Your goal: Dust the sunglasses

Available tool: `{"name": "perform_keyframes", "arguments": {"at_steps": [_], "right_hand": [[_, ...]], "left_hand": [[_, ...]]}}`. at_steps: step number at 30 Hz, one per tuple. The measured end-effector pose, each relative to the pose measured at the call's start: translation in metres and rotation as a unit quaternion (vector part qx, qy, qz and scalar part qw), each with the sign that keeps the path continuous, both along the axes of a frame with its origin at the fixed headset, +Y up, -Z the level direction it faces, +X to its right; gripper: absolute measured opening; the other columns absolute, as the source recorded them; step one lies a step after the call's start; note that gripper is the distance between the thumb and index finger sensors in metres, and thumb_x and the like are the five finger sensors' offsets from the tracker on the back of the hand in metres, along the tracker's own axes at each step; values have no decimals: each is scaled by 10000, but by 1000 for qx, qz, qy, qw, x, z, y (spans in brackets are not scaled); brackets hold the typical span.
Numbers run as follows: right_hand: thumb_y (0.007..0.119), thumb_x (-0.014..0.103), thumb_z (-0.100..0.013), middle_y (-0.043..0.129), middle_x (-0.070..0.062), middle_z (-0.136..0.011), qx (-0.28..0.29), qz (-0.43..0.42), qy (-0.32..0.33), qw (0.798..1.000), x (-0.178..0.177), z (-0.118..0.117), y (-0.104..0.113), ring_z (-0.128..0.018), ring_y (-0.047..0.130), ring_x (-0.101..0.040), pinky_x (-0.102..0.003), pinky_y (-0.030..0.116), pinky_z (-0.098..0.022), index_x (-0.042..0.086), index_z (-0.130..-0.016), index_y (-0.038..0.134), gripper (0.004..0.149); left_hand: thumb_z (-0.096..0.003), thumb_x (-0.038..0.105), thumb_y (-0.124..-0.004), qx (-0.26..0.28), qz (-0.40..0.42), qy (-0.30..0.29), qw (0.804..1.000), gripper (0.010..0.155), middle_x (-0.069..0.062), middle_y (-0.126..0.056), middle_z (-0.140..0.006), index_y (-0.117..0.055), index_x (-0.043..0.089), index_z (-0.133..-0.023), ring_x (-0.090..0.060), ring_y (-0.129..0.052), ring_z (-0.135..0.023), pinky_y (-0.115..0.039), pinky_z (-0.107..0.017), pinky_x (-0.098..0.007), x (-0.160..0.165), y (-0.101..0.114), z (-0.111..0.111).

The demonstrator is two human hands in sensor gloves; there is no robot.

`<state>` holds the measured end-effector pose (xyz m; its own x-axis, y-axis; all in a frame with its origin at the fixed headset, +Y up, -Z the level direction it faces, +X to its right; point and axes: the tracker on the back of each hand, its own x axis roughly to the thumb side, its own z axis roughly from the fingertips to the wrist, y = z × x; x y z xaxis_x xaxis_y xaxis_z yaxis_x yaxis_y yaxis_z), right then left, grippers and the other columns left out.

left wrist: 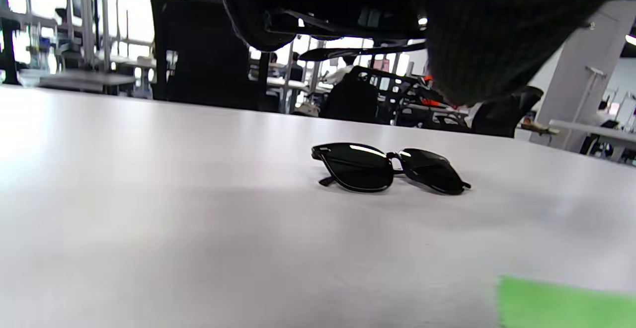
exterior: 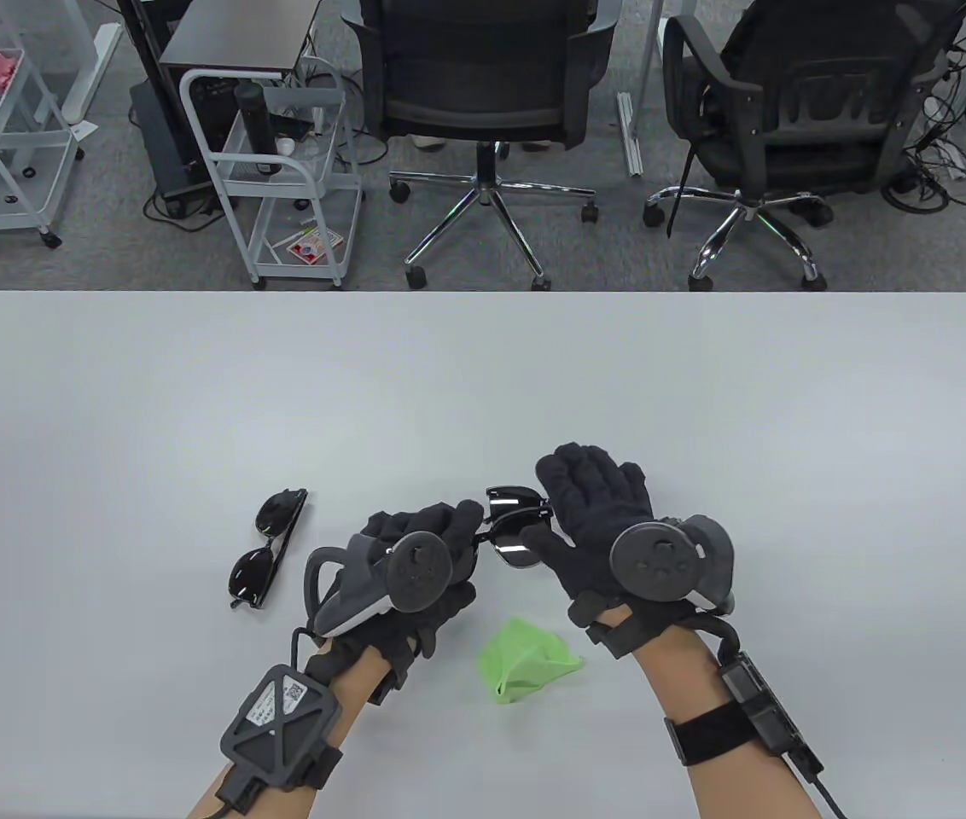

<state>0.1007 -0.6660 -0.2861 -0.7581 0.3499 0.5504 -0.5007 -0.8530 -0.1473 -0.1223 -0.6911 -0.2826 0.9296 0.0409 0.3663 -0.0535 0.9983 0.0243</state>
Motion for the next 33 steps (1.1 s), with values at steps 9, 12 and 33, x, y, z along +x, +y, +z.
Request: {"name": "perform_keyframes", "arguments": {"at_steps": [9,12,33], "right_hand": [[934,404,-389,803,-176,-995,61,144,12,988,-37,13,-3,-903,778,-471,-727,476,-616,109,-884,857,581],[959,355,-371,896,-161,-915,52,131,-16,990,-38,12,-2,-829,881,-437,-709,533,-608,106,-816,911,512],[992,285,-326,959,-96,-859,-74,179,-265,945,115,-66,-36,-809,909,-409,-699,545,-603,178,-726,980,414]], "left_hand": [[-278,611,-938,115,-13,-40,992,1032,188,-644,-1063,-318,366,-1066,-172,-752,-965,-547,-770,-547,23,12,21],[-282,623,-920,118,-24,-47,992,1028,174,-638,-1069,-316,357,-1069,-172,-758,-963,-550,-770,-547,27,12,24],[-324,630,-849,15,36,91,995,992,121,-557,-1115,-281,325,-1078,-218,-728,-1000,-526,-765,-569,-36,10,-14]]}}
